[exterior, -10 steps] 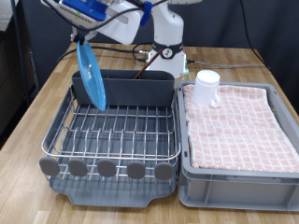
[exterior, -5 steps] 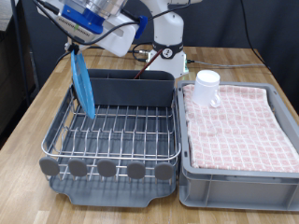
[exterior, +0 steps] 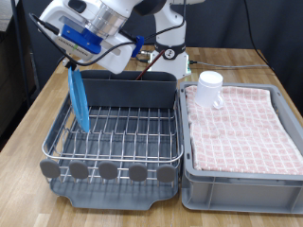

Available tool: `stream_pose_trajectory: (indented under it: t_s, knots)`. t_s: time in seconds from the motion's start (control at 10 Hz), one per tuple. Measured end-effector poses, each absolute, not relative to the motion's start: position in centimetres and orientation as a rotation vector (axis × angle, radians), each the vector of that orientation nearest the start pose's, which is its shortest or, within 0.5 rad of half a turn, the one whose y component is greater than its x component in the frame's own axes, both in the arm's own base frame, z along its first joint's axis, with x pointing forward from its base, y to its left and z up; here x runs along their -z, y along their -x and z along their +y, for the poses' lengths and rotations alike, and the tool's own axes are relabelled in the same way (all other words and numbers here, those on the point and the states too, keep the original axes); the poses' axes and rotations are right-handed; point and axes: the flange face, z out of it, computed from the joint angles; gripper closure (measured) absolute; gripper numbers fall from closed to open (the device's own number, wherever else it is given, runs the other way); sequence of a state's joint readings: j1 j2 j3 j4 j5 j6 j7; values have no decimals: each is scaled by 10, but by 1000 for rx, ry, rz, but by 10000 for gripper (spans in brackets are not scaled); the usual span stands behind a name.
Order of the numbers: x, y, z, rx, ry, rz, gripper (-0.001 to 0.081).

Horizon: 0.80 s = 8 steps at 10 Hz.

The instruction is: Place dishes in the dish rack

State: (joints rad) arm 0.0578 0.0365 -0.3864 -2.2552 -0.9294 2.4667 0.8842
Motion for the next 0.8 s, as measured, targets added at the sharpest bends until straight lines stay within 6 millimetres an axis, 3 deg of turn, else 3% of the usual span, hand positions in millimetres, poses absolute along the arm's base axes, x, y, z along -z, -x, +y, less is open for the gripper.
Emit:
stream_pose_trajectory:
  t_s: [0.8]
  knots:
    - [-331,-515,-178,-432,-2459,-639,787]
